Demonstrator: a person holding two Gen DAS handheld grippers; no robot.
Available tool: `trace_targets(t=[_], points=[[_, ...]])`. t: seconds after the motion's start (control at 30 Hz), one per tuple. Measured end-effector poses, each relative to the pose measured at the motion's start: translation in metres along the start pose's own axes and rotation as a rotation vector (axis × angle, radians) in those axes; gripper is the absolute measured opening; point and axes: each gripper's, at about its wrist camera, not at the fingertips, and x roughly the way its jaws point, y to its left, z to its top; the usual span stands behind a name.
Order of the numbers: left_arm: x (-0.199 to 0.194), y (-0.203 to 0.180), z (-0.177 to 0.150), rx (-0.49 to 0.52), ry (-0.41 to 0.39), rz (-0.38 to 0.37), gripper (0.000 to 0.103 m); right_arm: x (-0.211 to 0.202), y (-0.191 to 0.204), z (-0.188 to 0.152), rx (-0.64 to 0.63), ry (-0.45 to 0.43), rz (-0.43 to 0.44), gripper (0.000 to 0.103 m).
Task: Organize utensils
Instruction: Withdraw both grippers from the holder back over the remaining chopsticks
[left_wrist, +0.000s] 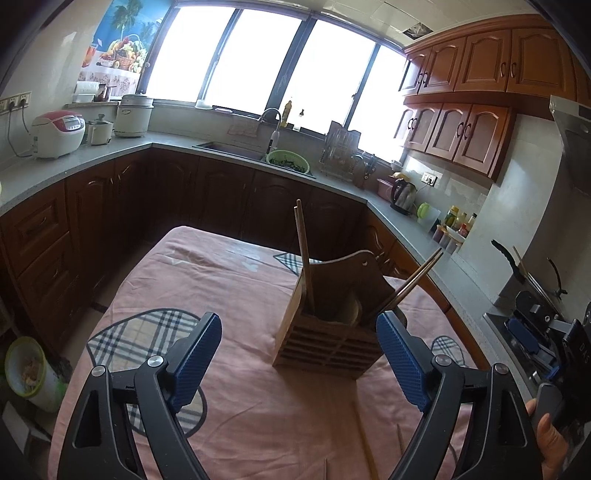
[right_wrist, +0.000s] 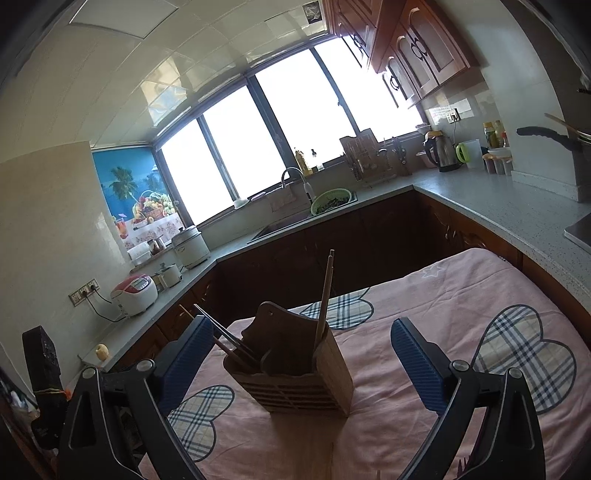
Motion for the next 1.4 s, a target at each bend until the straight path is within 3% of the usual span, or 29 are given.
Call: trace_targets(t=[0.53,0.83,1.4], points=[[-0.051,0.002,-0.033,-0.035,0.103,0.01,0.086,-0.052,-0.017,-0.052,0.031,0.095,-0.05,0.098],[-0.053,0.0,-0.057,-0.035,0.185,0.029,0.086,-0.064,-0.026,-0.082,0.056,0.149,-0.08,0.098],[-0.049,0.003,-0.084,-0.047,0.265,0.057,0.086,-0.064,-0.025,-0.114,0.036,0.237,-0.083,0.098]])
